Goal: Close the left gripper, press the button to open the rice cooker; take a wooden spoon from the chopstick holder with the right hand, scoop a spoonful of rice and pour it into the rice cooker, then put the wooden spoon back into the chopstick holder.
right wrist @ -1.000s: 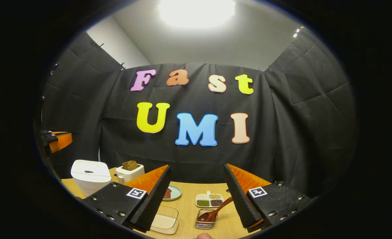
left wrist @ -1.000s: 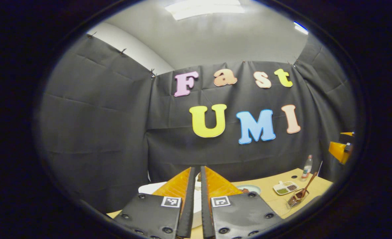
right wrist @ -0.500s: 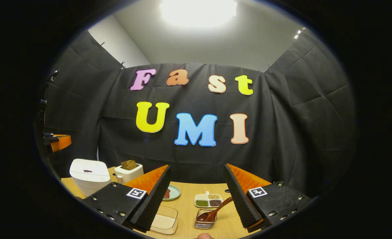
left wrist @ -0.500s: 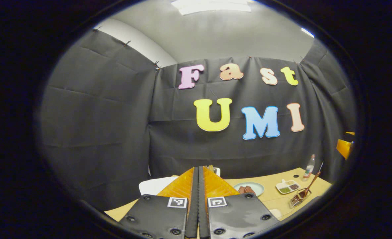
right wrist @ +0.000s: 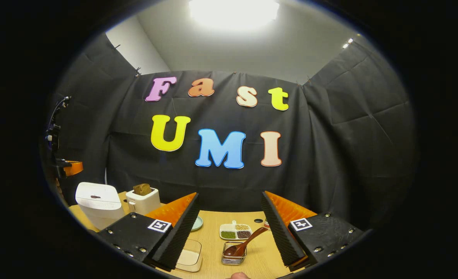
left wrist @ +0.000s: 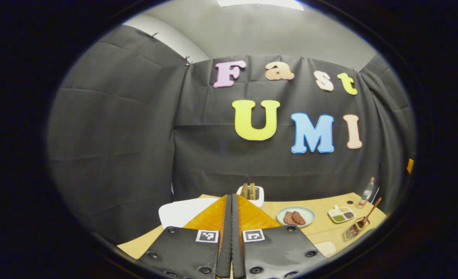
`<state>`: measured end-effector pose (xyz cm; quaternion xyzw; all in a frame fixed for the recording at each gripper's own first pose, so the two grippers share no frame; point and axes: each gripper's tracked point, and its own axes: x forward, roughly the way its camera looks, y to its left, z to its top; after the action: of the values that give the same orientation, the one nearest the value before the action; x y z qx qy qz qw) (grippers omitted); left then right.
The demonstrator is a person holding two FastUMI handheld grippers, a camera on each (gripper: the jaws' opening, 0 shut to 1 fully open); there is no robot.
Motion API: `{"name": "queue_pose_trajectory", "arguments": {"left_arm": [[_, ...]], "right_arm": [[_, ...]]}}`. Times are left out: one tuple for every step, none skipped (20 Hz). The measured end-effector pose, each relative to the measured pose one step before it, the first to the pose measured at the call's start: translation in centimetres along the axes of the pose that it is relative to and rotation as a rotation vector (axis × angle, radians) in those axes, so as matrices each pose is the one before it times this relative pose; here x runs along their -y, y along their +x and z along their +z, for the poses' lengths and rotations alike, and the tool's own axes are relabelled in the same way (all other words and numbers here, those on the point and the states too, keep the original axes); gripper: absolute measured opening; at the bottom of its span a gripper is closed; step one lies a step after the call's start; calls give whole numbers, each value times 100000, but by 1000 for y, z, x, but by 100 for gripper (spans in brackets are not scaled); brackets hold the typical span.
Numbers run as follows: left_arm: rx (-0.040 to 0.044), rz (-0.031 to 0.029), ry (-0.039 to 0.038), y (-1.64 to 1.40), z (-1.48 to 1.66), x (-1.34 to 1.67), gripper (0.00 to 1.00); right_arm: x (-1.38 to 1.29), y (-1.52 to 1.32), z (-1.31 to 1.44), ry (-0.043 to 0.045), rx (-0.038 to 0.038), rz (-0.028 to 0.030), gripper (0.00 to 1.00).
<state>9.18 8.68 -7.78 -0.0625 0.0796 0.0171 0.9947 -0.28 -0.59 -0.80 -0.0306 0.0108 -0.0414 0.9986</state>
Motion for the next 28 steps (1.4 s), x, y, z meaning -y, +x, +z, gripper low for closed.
{"name": "queue_pose_trajectory", "arguments": {"left_arm": [[-2012,-389,-663,780,-826,-203,8],[-2110,-117,-1105,688,-834,-292,8],[-1818,5,-1150,659,-802,-441,9],[-1451,-55,-841,575,-666,-287,9],[-935,548,131,621,-717,-447,9],[-946,423,1140,536,-546,-419,9],[-1140,141,1353,616,-611,-248,9],[-1303,-561,777,454,-744,-83,9],[-1539,-763,177,570,-698,38,9],[-1572,-486,-76,402,-734,85,8],[-1028,-514,-7,449,-603,-3,9],[-1384,-387,331,401,-610,78,9],[-1827,-446,376,435,-932,30,9],[-1986,-565,75,418,-852,207,9],[-1812,-416,-114,355,-887,44,9],[-1843,177,-118,361,-568,-128,9],[-1471,627,-498,454,-578,-426,8],[-971,589,-1152,270,-328,-273,8],[-873,17,-1352,137,-377,19,9],[750,-79,-468,3,148,-16,9],[-259,-84,399,89,-225,32,9],[-220,-5,665,-19,-140,34,9],[589,205,44,1,-48,81,9],[126,276,-471,1,15,-118,12],[-610,295,-469,37,-247,18,7],[-417,48,-195,65,24,-10,9],[-2001,-284,-384,104,-168,-43,9],[-1480,-931,-1387,58,-29,8,9]], "right_arm": [[98,-63,-124,-513,-366,-702,96],[32,-68,8,-339,-486,-629,98],[-51,-102,-21,-92,-384,-663,96],[23,-167,50,-106,-113,-745,96],[90,-99,-15,-443,-61,-722,96],[20,-65,42,-863,-184,-724,96],[-29,-115,-107,-738,-238,-522,96],[-16,-19,-190,-531,-779,-428,96],[-99,-180,-315,91,-712,-211,96],[-39,-77,-48,343,-563,-635,96],[76,-144,-84,436,-418,-760,96],[11,-73,-87,440,-319,-608,96],[20,-90,-67,127,-252,-426,96],[-53,-43,-6,-239,-130,-513,96],[75,-42,-78,-238,37,-470,96],[-81,-107,80,216,-77,-18,96],[-25,-3,-91,395,-261,-179,96],[79,-80,-50,202,-197,-269,96],[137,-96,-45,-19,-130,-367,96],[65,-39,58,-243,-34,-312,96],[36,58,-102,-234,-243,-100,96],[-75,29,-45,128,-403,217,96],[-172,103,22,358,-280,445,96],[-116,172,232,264,87,222,96],[1,-7,96,244,359,105,96],[-100,43,112,406,378,490,96],[-323,71,-21,364,172,809,96],[-321,34,-81,219,-70,1052,96]]}}
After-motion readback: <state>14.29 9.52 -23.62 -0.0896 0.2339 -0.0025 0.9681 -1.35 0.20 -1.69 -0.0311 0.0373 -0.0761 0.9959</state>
